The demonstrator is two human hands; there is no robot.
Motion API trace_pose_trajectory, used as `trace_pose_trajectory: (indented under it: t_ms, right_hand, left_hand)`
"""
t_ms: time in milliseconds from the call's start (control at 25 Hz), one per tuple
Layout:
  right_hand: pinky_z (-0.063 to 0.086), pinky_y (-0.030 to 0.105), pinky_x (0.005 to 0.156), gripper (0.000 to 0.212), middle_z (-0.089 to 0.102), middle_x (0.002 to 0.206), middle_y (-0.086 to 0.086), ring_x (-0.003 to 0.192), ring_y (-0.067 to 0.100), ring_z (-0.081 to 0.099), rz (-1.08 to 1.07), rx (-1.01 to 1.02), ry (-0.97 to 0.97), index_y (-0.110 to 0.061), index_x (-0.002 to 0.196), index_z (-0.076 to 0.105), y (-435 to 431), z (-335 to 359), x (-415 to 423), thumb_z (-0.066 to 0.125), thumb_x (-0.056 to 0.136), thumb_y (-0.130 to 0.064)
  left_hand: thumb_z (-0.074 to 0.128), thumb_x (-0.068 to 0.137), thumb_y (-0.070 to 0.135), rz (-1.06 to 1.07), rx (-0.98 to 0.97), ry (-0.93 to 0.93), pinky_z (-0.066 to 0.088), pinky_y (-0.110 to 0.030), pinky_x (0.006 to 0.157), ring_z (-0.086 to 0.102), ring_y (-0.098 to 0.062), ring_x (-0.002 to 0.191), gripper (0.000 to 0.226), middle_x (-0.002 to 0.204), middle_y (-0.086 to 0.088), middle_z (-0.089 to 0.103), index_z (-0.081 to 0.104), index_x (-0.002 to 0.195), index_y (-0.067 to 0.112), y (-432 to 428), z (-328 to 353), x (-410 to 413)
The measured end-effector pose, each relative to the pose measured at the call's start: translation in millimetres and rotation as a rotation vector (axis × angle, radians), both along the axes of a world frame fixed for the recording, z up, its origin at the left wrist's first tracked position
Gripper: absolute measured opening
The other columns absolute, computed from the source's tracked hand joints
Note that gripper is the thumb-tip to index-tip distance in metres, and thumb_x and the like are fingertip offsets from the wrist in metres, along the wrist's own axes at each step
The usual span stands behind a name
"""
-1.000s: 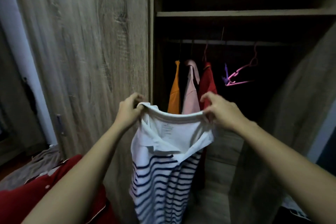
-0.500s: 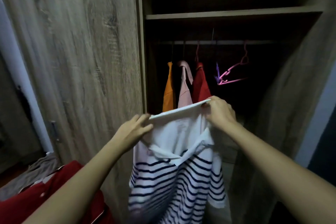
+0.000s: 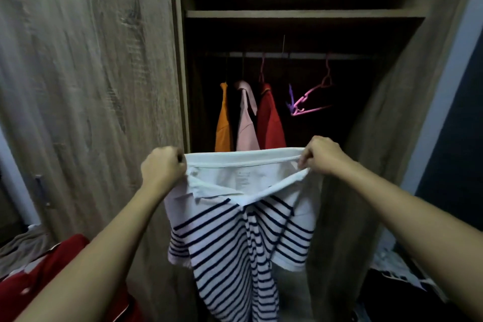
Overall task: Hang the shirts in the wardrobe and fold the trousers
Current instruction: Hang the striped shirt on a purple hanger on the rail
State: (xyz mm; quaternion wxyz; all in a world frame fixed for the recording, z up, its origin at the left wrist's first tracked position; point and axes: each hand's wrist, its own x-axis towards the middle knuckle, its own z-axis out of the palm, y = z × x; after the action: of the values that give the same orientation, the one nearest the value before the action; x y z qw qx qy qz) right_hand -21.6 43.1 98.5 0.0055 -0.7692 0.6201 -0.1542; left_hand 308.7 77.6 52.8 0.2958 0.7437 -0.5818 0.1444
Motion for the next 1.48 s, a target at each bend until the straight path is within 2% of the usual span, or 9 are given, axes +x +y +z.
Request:
trace_pose_trajectory:
  t_ms: [240,400,520,640,760,920,1040,1160,1480]
  right_hand:
    - [0.053,0.032,0.081,0.036,0.07,0.099,-0.011,0.096,0.019,0.063,-0.134,-0.08,-0.127,-0.038,0.06,0.068,7.5,14.0,-3.1,0.054,0.075,-0.008]
    - [0.052,0.031,0.083,0.049,0.071,0.101,-0.013,0.099,0.015,0.063,-0.163,-0.035,-0.256,-0.042,0.066,0.069,7.8,13.7,-12.4,0.045,0.072,-0.001]
    - [0.05,0.028,0.078,0.05,0.069,0.11,-0.009,0.101,0.017,0.062,-0.179,-0.096,-0.268,-0.035,0.091,0.072,10.9,18.7,-23.9,0.042,0.074,0.001]
    - [0.045,0.027,0.074,0.048,0.064,0.117,-0.001,0.093,0.016,0.059,-0.144,-0.152,-0.271,-0.025,0.104,0.069,7.7,29.6,-37.5,0.041,0.076,0.002]
    - [0.048,0.037,0.09,0.044,0.058,0.117,0.005,0.108,0.024,0.057,-0.068,-0.217,-0.224,-0.014,0.109,0.067,-2.2,41.5,-40.0,0.044,0.076,0.001]
    - [0.049,0.039,0.086,0.033,0.052,0.112,0.008,0.108,0.029,0.052,-0.008,-0.235,0.018,-0.01,0.105,0.065,-18.9,49.1,-30.9,0.048,0.077,-0.006]
    - [0.048,0.037,0.079,0.022,0.048,0.11,0.007,0.106,0.029,0.049,-0.022,-0.226,0.071,-0.009,0.095,0.062,-30.4,50.3,-29.8,0.048,0.079,-0.005]
    - [0.048,0.037,0.08,0.021,0.047,0.113,0.007,0.106,0.029,0.047,-0.028,-0.229,0.104,-0.008,0.096,0.06,-39.5,51.5,-40.3,0.049,0.079,-0.006]
    - [0.047,0.035,0.088,0.038,0.049,0.114,0.004,0.107,0.027,0.051,0.023,-0.249,0.032,-0.017,0.11,0.064,-69.6,48.8,-97.5,0.047,0.077,-0.007]
  left_hand:
    - [0.06,0.081,0.013,-0.347,-0.174,-0.049,0.031,-0.028,0.061,0.059,-0.028,0.078,0.011,0.085,-0.007,0.06,0.068,0.087,0.01,-19.1,8.3,-5.8]
    - [0.053,0.079,0.017,-0.462,-0.309,-0.099,0.036,-0.03,0.058,0.058,-0.026,0.075,0.014,0.081,-0.003,0.063,0.066,0.079,0.012,-33.2,15.0,-19.1]
    - [0.046,0.071,0.025,-0.503,-0.304,0.09,0.045,-0.034,0.061,0.06,-0.023,0.073,0.023,0.078,-0.001,0.067,0.067,0.072,0.017,-41.4,32.7,-36.9]
    - [0.041,0.066,0.029,-0.82,-0.282,0.327,0.043,-0.032,0.057,0.054,-0.015,0.057,0.018,0.063,0.0,0.062,0.056,0.071,0.021,-49.5,29.1,-57.5]
    - [0.046,0.075,0.032,-0.997,-0.279,0.581,0.039,-0.024,0.049,0.049,-0.007,0.047,0.01,0.068,-0.003,0.068,0.046,0.085,0.03,-53.2,25.0,-85.7]
    - [0.048,0.093,0.029,-0.853,-0.31,0.636,0.048,-0.03,0.063,0.056,0.006,0.056,0.015,0.08,0.001,0.072,0.054,0.105,0.023,-99.5,51.9,-137.2]
    - [0.048,0.093,0.031,-0.7,-0.211,0.666,0.046,-0.029,0.091,0.065,-0.014,0.095,0.035,0.104,-0.006,0.071,0.057,0.123,0.015,-156.7,83.3,-178.2]
    - [0.045,0.094,0.032,-0.635,-0.061,0.762,0.037,-0.03,0.1,0.051,-0.03,0.123,0.049,0.129,-0.016,0.057,0.043,0.136,0.007,-196.0,103.7,-218.8]
    - [0.047,0.094,0.028,-0.477,-0.031,0.906,0.04,-0.036,0.1,0.049,-0.039,0.121,0.048,0.132,-0.026,0.051,0.044,0.129,-0.005,-282.9,109.9,-256.2]
